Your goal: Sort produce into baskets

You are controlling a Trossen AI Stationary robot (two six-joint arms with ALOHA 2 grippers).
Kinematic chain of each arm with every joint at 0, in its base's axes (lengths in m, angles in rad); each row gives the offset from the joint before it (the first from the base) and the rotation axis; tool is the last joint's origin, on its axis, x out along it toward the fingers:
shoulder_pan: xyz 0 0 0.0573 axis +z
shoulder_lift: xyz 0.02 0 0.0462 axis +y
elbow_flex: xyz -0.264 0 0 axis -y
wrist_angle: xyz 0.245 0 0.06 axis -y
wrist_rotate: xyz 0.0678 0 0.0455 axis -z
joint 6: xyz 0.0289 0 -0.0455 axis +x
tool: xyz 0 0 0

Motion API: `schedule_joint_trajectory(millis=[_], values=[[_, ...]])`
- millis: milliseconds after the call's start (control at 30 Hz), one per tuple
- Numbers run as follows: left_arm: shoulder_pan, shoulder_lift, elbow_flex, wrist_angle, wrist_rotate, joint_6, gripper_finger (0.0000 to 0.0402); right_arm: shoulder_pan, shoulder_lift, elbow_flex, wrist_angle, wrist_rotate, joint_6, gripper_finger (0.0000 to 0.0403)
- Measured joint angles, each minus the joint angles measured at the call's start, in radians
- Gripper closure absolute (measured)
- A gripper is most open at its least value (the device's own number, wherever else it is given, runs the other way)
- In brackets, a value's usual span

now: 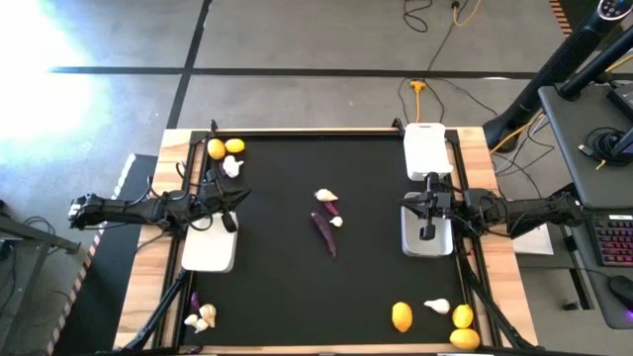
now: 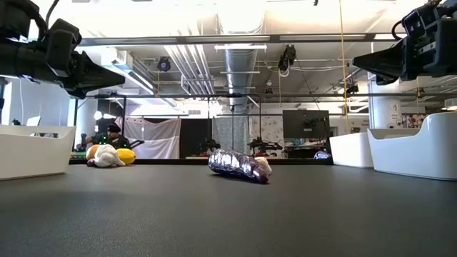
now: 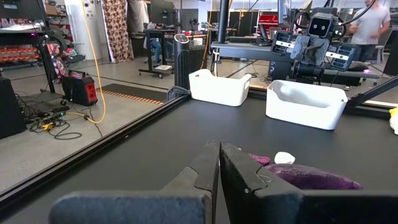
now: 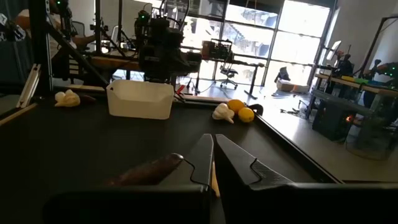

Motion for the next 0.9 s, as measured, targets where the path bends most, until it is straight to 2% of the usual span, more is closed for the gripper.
schedule_joint_trajectory(millis=[100, 133, 233, 300, 400, 467, 533, 633, 733, 900], values=[[0.000, 0.000, 0.000, 0.000, 0.000, 0.000, 0.0401, 0.000, 0.000, 0.000, 0.001, 0.001, -0.003, 0.0393], [0.000, 0.000, 0.000, 0.000, 0.000, 0.000, 0.0401, -0.002, 0.000, 0.000, 0.011, 0.027, -0.027, 0.0393], [0.000, 0.000, 0.000, 0.000, 0.000, 0.000, 0.0401, -0.009, 0.004, 0.000, 0.074, 0.203, -0.145, 0.0393], [0.000, 0.000, 0.000, 0.000, 0.000, 0.000, 0.0401, -0.009, 0.003, 0.000, 0.091, 0.284, -0.211, 0.0393], [0.000, 0.000, 0.000, 0.000, 0.000, 0.000, 0.0401, -0.009, 0.004, 0.000, 0.089, 0.355, -0.266, 0.0393], [0.000, 0.000, 0.000, 0.000, 0.000, 0.000, 0.0401, -0.009, 0.004, 0.000, 0.092, 0.349, -0.270, 0.0393], [0.000, 0.000, 0.000, 0.000, 0.000, 0.000, 0.0401, -0.008, 0.004, 0.000, 0.084, 0.282, -0.119, 0.0393], [0.000, 0.000, 0.000, 0.000, 0.000, 0.000, 0.0401, -0.006, 0.011, 0.000, 0.094, 0.140, 0.259, 0.0393], [0.000, 0.000, 0.000, 0.000, 0.000, 0.000, 0.0401, -0.006, 0.034, 0.000, 0.093, 0.050, 0.353, 0.0393], [0.000, 0.000, 0.000, 0.000, 0.000, 0.000, 0.0401, 0.020, 0.114, 0.000, 0.214, -0.240, 0.462, 0.0393]])
